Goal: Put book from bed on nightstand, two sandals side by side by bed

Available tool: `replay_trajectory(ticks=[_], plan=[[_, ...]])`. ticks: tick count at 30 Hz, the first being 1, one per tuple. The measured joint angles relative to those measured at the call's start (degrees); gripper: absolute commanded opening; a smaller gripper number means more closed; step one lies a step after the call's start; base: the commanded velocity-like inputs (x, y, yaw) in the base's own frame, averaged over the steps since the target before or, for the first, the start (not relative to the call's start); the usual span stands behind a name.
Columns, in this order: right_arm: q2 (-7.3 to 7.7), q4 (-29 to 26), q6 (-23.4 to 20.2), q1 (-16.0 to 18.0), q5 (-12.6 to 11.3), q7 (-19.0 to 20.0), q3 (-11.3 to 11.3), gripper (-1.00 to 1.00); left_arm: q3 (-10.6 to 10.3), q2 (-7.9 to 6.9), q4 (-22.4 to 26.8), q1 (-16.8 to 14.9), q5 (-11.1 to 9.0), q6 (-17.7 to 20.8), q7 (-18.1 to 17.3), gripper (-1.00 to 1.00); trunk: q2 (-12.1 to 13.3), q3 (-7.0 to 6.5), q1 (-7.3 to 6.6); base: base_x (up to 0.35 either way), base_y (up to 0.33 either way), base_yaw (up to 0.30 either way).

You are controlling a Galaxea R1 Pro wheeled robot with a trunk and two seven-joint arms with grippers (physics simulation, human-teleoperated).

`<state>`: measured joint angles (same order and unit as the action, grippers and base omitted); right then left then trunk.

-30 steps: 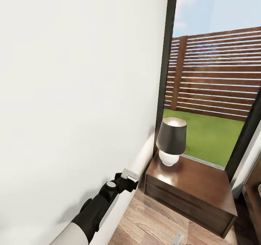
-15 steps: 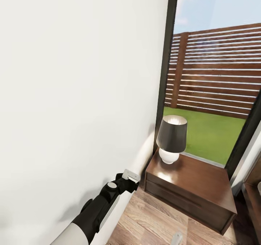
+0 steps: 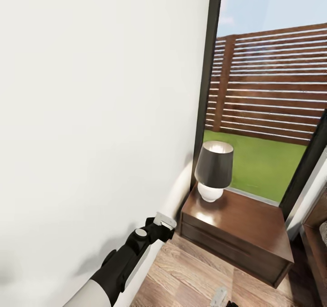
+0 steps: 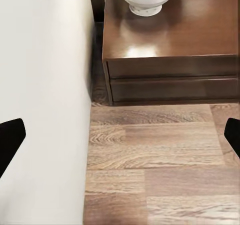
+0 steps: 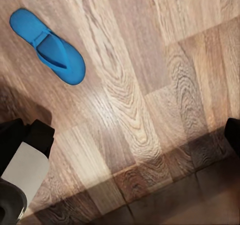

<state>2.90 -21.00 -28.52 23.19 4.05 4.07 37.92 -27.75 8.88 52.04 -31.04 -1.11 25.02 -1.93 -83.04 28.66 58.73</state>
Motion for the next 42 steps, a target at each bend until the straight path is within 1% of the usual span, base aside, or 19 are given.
replay_trajectory(ticks=[5, 13, 16, 18, 20, 23, 24, 27, 29, 37, 42], plan=[[0.38, -0.4, 1.4, 0.5, -0.1, 1.2, -0.1, 1.0, -0.4, 0.0, 0.0, 0.0, 0.0, -0.1, 0.0, 1.0, 0.0, 0.47, 0.0, 0.0, 0.0, -0.097], [0.54, -0.6, 2.4, 1.1, -0.1, 2.2, -0.1, 1.0, -0.6, 0.0, 0.0, 0.0, 0.0, -0.2, 0.0, 1.0, 0.0, 1.23, 0.0, 0.0, 0.0, -0.102], [0.6, -0.5, 2.5, 1.6, 0.0, 3.2, -0.1, 1.0, -0.6, 0.0, 0.0, 0.0, 0.0, -0.2, 0.0, 1.0, 0.0, 1.51, 0.0, 0.0, 0.0, -0.095], [0.73, -0.5, 2.5, 2.1, 0.0, 4.7, -0.1, 1.0, -0.6, 0.0, 0.0, 0.0, 0.0, -0.2, 0.0, 1.0, 0.0, 1.7, 0.0, 0.0, 0.0, -0.09], [1.2, -0.5, 2.6, 2.8, 0.0, 6.5, -0.1, 1.0, -0.6, 0.0, 0.0, 0.0, 0.0, -0.2, 0.0, 1.0, 0.0, 1.88, 0.0, 0.0, 0.0, -0.084], [2.59, -0.6, 2.8, 3.7, 0.0, 9.3, -0.2, 1.0, -0.6, 0.0, 0.0, 0.0, 0.0, -0.2, 0.0, 1.0, 0.0, 2.17, 0.0, 0.0, 0.0, -0.077], [2.6, -0.6, 2.8, 3.7, -0.1, 9.4, -0.2, 1.0, -0.6, 0.0, 0.0, 0.0, 0.0, -0.2, 0.0, 1.0, 0.0, 2.26, 0.0, 0.0, 0.0, -0.073], [3.87, -0.6, 2.9, 4.4, -0.1, 11.6, -0.2, 1.0, -0.6, 0.0, 0.0, 0.0, 0.0, -0.2, 0.0, 1.0, 0.0, 2.54, 0.0, 0.0, 0.0, -0.07], [4.4, -0.6, 3.0, 4.7, -0.2, 12.6, -0.2, 1.0, -0.6, 0.0, 0.0, 0.0, 0.0, -0.2, 0.0, 1.0, 0.0, 2.73, 0.0, 0.0, 0.0, -0.068], [5.08, -0.7, 3.1, 5.5, -0.3, 13.9, -0.4, 1.0, -0.6, 0.0, 0.0, 0.0, 0.0, -0.3, 0.0, 1.0, 0.0, 3.49, 0.0, 0.0, 0.0, -0.066], [5.18, -1.1, 3.1, 6.1, -0.3, 14.7, -1.6, 1.0, -0.6, 0.0, 0.0, 0.0, 0.0, -0.3, 0.0, 1.0, 0.0, 3.96, 0.0, 0.0, 0.0, -0.065]])
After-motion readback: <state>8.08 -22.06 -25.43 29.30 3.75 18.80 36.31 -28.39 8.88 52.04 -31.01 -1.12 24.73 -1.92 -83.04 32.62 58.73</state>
